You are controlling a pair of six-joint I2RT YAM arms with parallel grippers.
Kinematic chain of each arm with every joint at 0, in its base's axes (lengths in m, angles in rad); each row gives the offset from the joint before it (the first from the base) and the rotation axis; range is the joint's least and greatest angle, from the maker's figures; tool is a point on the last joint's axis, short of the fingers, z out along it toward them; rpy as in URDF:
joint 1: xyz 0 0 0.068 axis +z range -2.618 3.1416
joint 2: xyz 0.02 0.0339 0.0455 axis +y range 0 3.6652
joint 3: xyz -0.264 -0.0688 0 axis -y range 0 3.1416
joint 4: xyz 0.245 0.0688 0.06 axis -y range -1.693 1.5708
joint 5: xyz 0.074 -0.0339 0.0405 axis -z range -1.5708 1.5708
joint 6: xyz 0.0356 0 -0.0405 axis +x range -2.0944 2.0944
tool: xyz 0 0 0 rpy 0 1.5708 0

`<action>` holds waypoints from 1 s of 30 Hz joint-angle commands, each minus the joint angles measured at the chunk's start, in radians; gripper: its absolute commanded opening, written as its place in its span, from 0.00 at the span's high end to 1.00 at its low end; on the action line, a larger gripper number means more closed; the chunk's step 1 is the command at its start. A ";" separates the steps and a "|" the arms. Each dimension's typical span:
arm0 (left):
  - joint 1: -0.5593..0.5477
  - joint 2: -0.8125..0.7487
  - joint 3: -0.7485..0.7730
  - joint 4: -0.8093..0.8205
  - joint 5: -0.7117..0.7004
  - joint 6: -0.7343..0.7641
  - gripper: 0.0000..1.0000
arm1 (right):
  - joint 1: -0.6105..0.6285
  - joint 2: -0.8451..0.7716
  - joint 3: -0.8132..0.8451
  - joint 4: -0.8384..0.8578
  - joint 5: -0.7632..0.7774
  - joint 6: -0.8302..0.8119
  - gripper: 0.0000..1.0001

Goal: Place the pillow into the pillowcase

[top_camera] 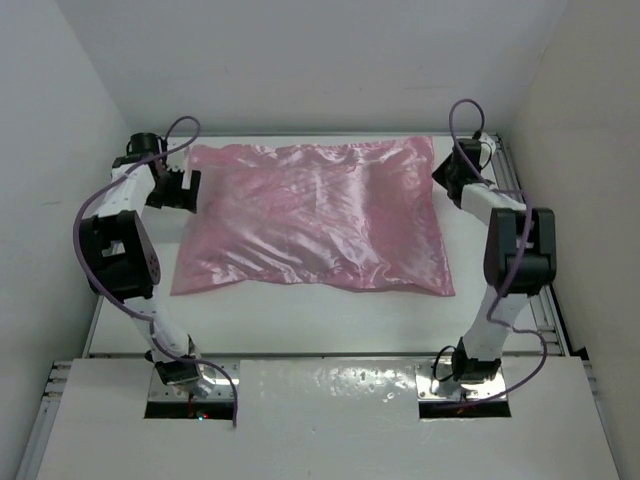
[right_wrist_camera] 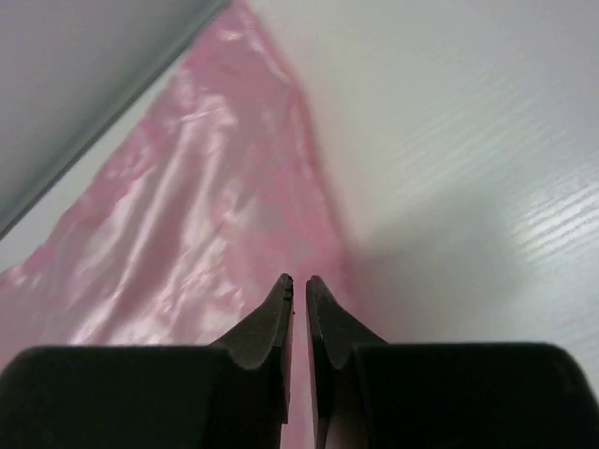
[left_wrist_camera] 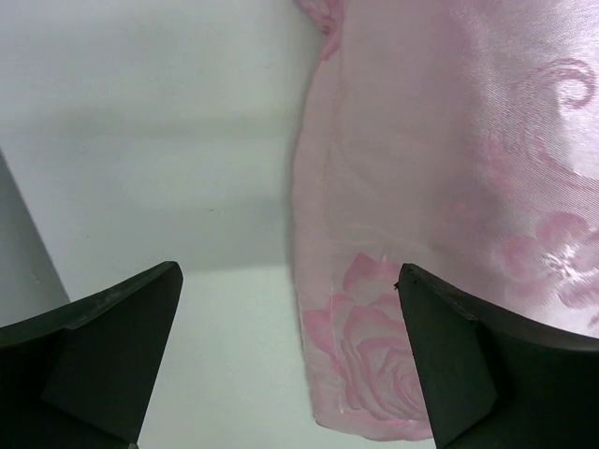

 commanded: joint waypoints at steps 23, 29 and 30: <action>0.187 -0.274 -0.132 0.132 -0.035 -0.008 0.00 | -0.136 -0.186 -0.198 -0.175 -0.154 0.019 1.00; 0.227 -0.262 -0.090 0.152 -0.022 -0.032 0.00 | -0.122 -0.385 -0.245 -0.304 -0.066 -0.082 0.64; 0.233 -0.262 -0.083 0.152 -0.020 -0.031 0.00 | -0.125 -0.454 -0.279 -0.322 -0.054 -0.099 0.42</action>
